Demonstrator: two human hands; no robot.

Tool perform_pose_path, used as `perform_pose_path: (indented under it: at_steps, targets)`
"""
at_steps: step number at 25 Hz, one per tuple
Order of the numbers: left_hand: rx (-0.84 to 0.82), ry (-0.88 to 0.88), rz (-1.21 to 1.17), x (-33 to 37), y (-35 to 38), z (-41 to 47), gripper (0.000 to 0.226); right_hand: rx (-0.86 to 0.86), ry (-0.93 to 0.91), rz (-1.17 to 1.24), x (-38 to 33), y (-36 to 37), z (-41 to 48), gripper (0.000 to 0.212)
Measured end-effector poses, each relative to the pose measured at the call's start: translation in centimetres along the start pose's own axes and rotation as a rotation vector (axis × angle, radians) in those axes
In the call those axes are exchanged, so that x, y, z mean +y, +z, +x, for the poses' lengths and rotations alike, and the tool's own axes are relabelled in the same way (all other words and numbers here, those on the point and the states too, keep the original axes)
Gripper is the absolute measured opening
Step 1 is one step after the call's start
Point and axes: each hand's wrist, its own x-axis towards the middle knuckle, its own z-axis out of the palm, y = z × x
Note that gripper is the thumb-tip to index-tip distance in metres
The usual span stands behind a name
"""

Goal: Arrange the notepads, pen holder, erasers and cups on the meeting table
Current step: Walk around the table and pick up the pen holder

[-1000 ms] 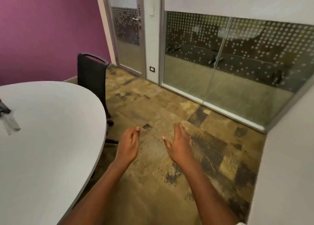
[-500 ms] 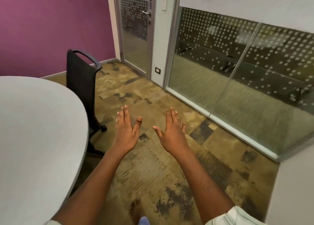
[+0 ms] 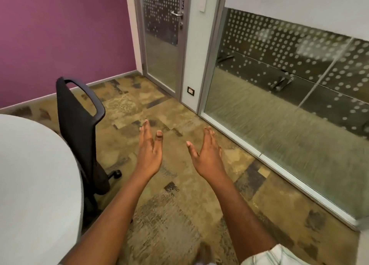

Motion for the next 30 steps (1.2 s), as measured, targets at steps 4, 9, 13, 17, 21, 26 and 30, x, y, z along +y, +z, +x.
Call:
perform_pose_path:
  at_steps: [4,9,13,17,21,26,30]
  targets:
    - [0.052,-0.033,0.048,-1.9,1.9,8.2,0.084,-0.007,-0.073,0.076,0.4,2.0,10.8,0.080]
    - [0.152,-0.091,0.094,-2.9,3.6,18.5,0.100,-0.095,-0.196,0.082,-0.2,3.5,24.8,0.079]
    - [0.298,-0.097,0.170,-2.7,4.4,26.9,0.100,-0.180,-0.343,0.053,-2.7,5.6,36.0,0.079]
    - [0.362,-0.128,0.376,-5.3,4.4,33.6,0.095,-0.267,-0.475,0.000,-4.6,10.1,43.6,0.078]
    - [0.382,-0.157,0.479,-9.6,3.9,41.2,0.086,-0.307,-0.544,-0.013,-6.7,14.8,50.4,0.080]
    - [0.402,-0.239,0.447,-14.6,1.4,52.9,0.089,-0.401,-0.593,-0.091,-12.6,20.8,60.2,0.079]
    - [0.454,-0.263,0.453,-16.6,-2.3,59.2,0.090,-0.411,-0.635,-0.077,-17.9,24.6,66.7,0.078]
